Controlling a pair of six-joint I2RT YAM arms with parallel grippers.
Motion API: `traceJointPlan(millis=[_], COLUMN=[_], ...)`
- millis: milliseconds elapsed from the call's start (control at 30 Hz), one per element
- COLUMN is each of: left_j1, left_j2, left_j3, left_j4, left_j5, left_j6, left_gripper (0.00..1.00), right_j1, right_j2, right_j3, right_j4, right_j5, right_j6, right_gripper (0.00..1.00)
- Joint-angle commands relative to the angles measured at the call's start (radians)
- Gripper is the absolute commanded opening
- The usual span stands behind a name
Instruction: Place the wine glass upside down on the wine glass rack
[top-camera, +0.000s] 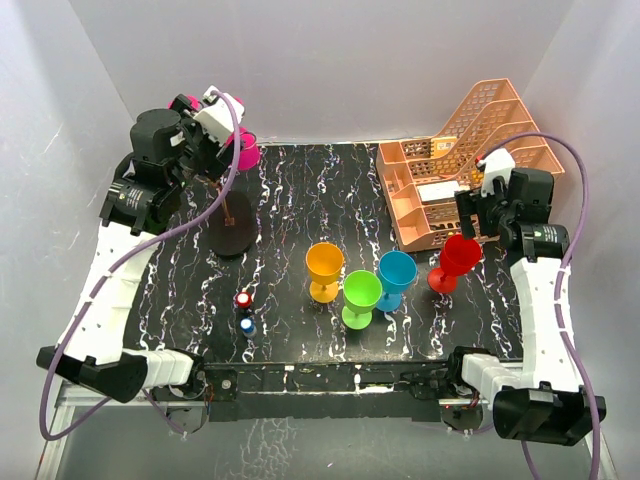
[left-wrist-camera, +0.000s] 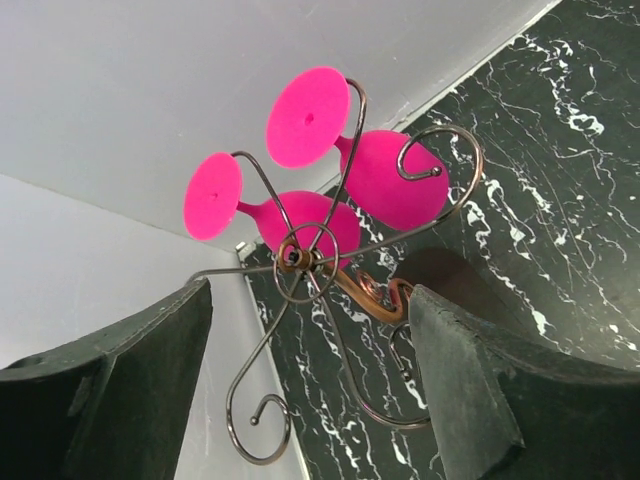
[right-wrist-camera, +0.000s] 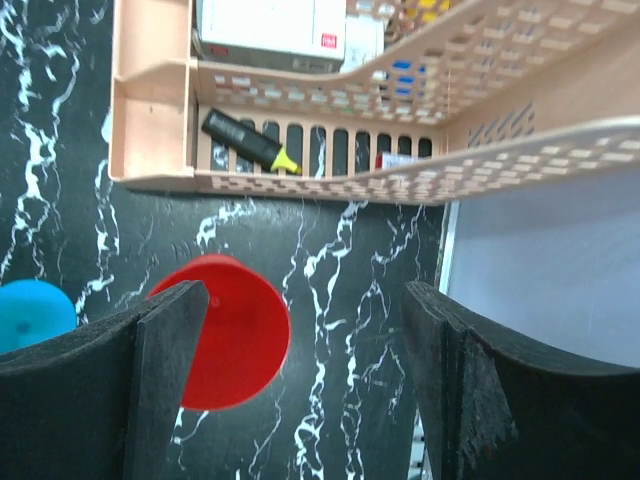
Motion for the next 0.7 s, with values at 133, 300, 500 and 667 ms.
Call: traceJointPlan(millis=[133,300,500,667], left_j1=[0.014,0.018,0.021,0.025], left_j2=[-0.064,-0.073,-0.074,-0.072], left_j3=[-0.031,-0.032,-0.04,-0.049], left_j4=[-0.023,-0.026,-0.027,-0.032], left_j5=[0.026,0.04,0.049,0.052], left_j6=[-0.066,-0.07,-0.07,-0.069], left_gripper=[0.9,0.92,0.92,0.92], right_j1=[-0.024,-0.033,-0.034,-0.034], right_j2=[-0.026,-0.016,0.016,0.043], right_j3=[-0.103,-0.144,-0.179,-0.192], right_j4=[-0.015,0.004,0.018,0.03], right_j5=[0.023,0.04,0.015,0.004], right_j6=[0.023,0.021,0.017,0.013], right_gripper=[0.78,0.72,0.62,0.5])
